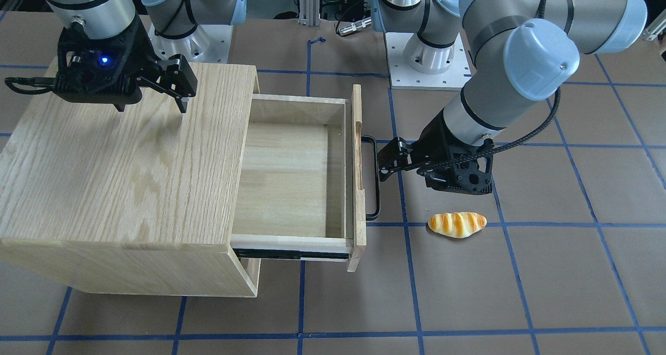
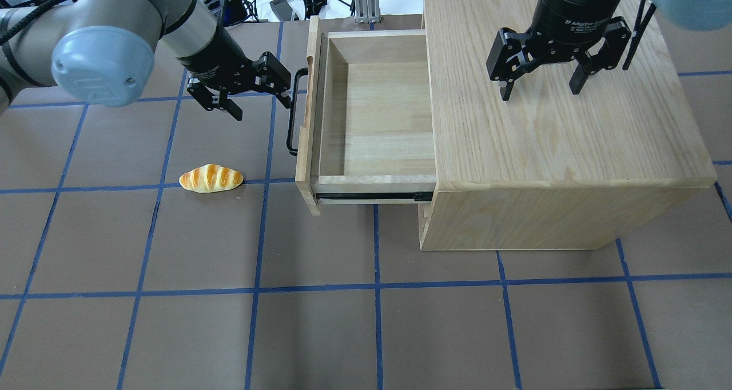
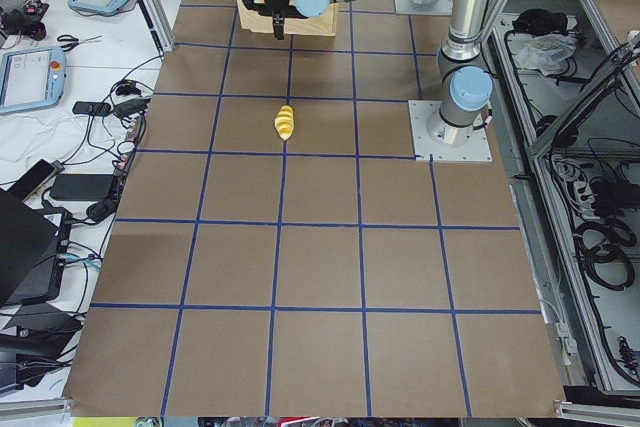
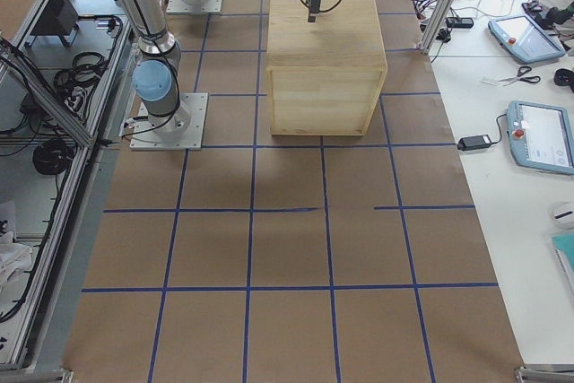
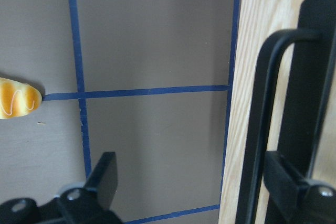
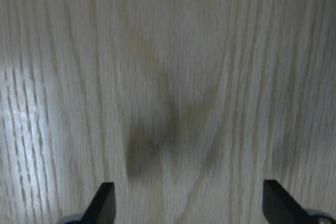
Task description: Open upper drawer
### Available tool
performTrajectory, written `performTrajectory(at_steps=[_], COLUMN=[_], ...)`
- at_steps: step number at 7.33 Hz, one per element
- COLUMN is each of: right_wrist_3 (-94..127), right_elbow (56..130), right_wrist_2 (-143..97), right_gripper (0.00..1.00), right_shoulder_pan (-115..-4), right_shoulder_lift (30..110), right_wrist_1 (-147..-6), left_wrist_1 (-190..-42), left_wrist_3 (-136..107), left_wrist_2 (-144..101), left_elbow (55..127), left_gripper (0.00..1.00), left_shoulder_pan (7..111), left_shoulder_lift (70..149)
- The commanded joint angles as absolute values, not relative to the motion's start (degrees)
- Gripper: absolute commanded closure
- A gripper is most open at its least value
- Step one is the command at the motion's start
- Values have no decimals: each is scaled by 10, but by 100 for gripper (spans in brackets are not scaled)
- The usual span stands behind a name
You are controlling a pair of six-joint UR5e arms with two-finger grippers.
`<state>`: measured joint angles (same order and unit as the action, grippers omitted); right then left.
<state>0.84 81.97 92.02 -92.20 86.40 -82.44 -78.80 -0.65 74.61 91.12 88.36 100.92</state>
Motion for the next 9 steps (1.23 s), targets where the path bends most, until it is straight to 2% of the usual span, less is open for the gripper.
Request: performTrajectory(at_steps=[1,5,9], right_wrist_3=[9,9,9], right_elbow=[820,820,820], right_wrist_2=[920,920,920], right_gripper=[0,0,0], right_shoulder_pan=[-922,-922,-922], right_shoulder_lift=[864,864,864], right_wrist_1=[-824,-824,-824], left_wrist_1=[-791,-855,-904], left_wrist_3=[8,-10,-63], left_wrist_2=[753,870,900], left_elbow=[911,897,896], left_gripper=[0,0,0], left_shoulder_pan=[853,860,878], left_shoulder_lift=[1006,913,868])
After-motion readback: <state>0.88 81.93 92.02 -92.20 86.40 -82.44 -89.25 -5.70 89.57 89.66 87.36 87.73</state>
